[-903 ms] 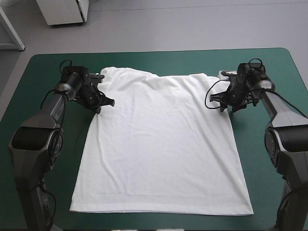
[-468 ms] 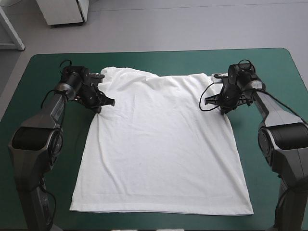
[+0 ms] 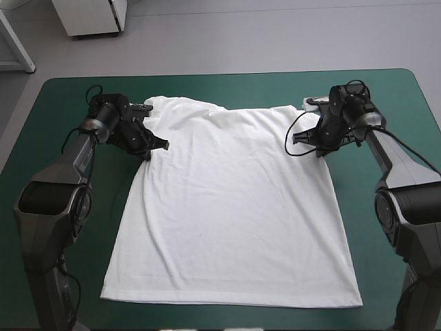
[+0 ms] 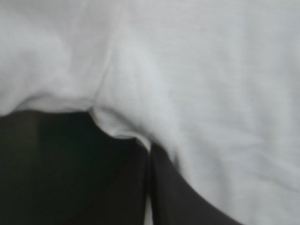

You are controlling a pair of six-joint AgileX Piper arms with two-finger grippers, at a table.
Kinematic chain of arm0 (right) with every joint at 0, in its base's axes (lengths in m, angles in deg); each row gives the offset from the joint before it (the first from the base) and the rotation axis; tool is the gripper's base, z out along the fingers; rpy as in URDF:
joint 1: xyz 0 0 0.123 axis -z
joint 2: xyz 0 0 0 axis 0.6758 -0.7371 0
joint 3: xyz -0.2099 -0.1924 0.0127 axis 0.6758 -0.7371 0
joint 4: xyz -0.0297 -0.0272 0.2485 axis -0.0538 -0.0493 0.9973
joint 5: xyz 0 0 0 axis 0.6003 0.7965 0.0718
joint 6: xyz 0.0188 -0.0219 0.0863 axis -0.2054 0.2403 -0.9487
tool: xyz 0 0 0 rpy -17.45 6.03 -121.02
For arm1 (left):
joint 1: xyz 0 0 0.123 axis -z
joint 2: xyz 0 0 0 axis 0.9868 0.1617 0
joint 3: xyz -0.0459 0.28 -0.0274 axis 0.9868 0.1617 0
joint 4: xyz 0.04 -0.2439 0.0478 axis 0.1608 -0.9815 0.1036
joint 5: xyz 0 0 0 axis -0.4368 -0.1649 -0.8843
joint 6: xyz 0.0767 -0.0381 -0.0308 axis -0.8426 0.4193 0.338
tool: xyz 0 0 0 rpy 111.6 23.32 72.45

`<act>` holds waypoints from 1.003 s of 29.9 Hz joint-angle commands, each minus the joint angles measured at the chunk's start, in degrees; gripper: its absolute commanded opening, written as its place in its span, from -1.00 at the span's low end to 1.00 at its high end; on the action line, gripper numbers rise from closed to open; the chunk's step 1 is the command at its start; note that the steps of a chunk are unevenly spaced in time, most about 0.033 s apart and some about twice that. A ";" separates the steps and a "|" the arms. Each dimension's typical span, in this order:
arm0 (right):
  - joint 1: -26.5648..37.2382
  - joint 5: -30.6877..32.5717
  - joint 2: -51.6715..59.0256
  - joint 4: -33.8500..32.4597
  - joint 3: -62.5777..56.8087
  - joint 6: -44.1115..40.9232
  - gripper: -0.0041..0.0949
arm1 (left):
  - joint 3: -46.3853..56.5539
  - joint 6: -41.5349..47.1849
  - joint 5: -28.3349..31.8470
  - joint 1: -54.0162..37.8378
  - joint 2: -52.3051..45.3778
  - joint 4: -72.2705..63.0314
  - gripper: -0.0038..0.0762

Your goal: Fold the cloth

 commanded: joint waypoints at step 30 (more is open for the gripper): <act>1.03 4.09 20.56 -4.07 33.37 0.88 -0.95 | -38.88 -0.84 -8.42 0.52 -21.78 -2.50 -0.96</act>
